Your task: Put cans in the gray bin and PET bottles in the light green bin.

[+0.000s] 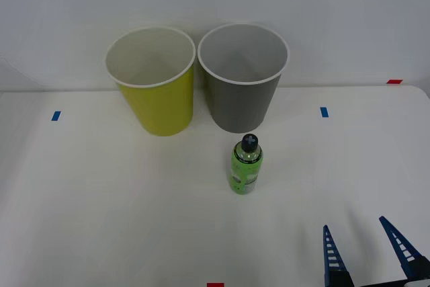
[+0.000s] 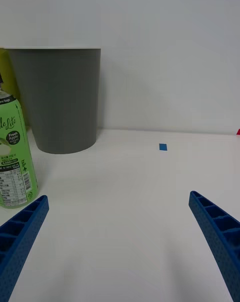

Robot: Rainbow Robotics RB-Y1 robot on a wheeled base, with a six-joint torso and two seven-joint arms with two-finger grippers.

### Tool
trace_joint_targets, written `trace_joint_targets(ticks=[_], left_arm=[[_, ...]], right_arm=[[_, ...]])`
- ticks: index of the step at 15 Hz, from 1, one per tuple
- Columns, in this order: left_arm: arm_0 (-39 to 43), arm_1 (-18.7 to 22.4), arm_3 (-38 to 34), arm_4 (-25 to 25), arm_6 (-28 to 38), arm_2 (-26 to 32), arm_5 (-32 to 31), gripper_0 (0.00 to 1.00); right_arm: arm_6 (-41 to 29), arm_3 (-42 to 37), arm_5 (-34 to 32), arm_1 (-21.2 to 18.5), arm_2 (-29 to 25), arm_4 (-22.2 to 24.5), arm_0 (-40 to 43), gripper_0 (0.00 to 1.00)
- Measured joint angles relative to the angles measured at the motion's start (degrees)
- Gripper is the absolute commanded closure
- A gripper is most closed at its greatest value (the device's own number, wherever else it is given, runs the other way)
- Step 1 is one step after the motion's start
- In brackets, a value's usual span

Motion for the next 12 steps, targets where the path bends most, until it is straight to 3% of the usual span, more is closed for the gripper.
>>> trace_joint_targets(ticks=[12], left_arm=[[0.0,0.0,0.0,0.0,0.0,0.0,0.0,0.0]], right_arm=[[0.0,0.0,0.0,0.0,0.0,0.0,0.0,0.02]])
